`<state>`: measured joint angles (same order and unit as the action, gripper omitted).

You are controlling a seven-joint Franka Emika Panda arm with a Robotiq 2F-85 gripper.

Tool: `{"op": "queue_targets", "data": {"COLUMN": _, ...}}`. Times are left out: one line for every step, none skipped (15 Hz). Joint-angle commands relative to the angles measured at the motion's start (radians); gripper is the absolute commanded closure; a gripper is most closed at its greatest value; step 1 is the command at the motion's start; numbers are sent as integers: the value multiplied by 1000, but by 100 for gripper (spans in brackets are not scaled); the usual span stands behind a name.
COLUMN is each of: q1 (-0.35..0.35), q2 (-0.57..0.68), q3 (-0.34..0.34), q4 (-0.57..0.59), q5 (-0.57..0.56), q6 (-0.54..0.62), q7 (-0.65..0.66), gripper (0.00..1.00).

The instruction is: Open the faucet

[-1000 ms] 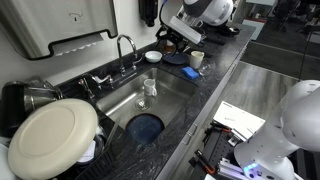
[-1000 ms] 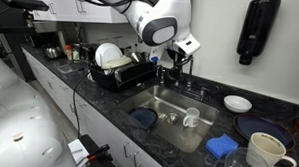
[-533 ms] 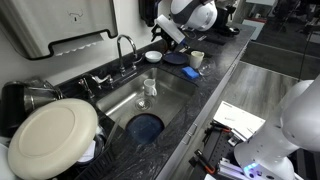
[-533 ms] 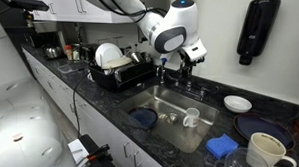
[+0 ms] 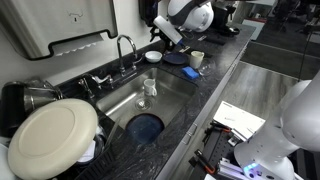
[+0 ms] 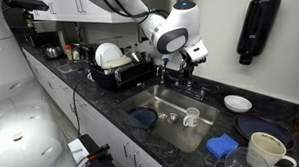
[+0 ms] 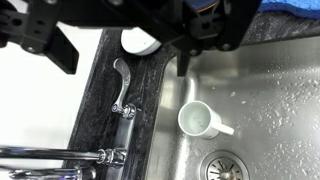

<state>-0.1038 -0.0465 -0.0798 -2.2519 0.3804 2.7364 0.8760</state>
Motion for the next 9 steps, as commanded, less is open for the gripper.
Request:
{"op": "queue_targets", "data": {"q1": 0, "q2": 39, "q3": -3, "q4": 51, "q5": -14, "q6": -32, "q7": 23, "gripper": 0}}
{"op": "queue_targets", "data": {"q1": -1, "q2": 67, "q3": -3, "q4": 86, "q5": -30, "q6": -46, "q7": 46, "gripper": 0}}
{"op": "queue_targets", "data": {"q1": -2, "q2": 90, "q3": -4, "q4": 116, "q5": -39, "q6": -62, "q7": 60, "gripper": 0}}
{"op": "queue_targets", "data": {"q1": -1, "q2": 114, "q3": -6, "q4": 147, "q5": -52, "q6": -78, "q7": 78, "gripper": 0}}
{"op": "queue_targets", "data": {"q1": 1, "q2": 140, "q3": -7, "q4": 182, "q5": -79, "q6": -95, "q7": 114, "gripper": 0}}
{"op": "queue_targets", "data": {"q1": 4, "q2": 165, "q3": -11, "q4": 216, "q5": -97, "q6": -113, "q7": 137, "gripper": 0}}
{"op": "queue_targets", "data": {"q1": 6, "q2": 199, "q3": -15, "q4": 259, "q5": -117, "q6": -136, "q7": 166, "gripper": 0}}
{"op": "queue_targets", "data": {"q1": 9, "q2": 231, "q3": -20, "q4": 302, "q5": -136, "q6": -159, "q7": 196, "gripper": 0}}
{"op": "queue_targets", "data": {"q1": 11, "q2": 261, "q3": -25, "q4": 340, "q5": -148, "q6": -176, "q7": 221, "gripper": 0}}
